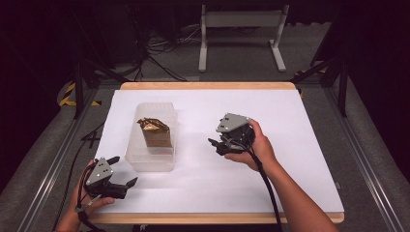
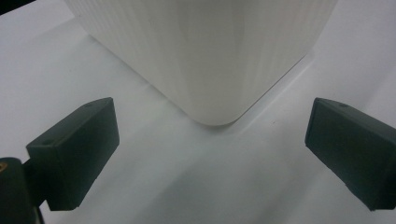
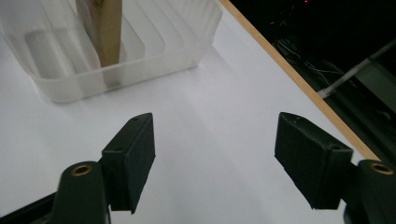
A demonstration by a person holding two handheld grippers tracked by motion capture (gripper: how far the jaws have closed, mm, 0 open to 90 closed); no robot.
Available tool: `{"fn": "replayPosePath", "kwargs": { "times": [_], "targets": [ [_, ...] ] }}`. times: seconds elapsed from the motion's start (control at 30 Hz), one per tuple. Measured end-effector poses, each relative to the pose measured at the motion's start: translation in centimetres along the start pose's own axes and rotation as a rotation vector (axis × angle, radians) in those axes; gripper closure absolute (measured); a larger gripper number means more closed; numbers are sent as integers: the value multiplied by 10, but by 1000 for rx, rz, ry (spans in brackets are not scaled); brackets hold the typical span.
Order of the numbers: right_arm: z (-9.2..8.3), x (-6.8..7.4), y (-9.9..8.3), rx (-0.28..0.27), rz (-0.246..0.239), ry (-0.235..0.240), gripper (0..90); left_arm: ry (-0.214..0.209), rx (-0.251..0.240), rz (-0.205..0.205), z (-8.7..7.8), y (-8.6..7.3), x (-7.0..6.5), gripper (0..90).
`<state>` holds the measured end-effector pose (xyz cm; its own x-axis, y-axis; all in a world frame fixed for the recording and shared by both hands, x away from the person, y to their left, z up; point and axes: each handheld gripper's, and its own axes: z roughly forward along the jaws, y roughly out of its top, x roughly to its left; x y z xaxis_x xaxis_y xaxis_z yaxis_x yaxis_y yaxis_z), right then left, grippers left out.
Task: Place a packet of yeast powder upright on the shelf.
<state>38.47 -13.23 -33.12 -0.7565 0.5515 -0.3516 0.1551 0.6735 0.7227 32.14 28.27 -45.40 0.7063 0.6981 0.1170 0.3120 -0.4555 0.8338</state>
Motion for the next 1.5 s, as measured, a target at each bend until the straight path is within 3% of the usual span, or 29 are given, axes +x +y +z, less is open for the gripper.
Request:
{"fn": "replayPosePath", "kwargs": {
  "times": [0.5, 0.9, 1.5],
  "targets": [
    [-16, -4, -42, -14, 36, -63, 153, -6, 11, 9, 2, 0, -1, 39],
    [-32, -7, -75, -40, 66, -120, 137, -4, 11, 9, 1, 1, -1, 39],
    [-59, -14, -133, -31, 176, -173, 131, -10, 10, 3, 2, 1, -1, 39]
  ]
}}
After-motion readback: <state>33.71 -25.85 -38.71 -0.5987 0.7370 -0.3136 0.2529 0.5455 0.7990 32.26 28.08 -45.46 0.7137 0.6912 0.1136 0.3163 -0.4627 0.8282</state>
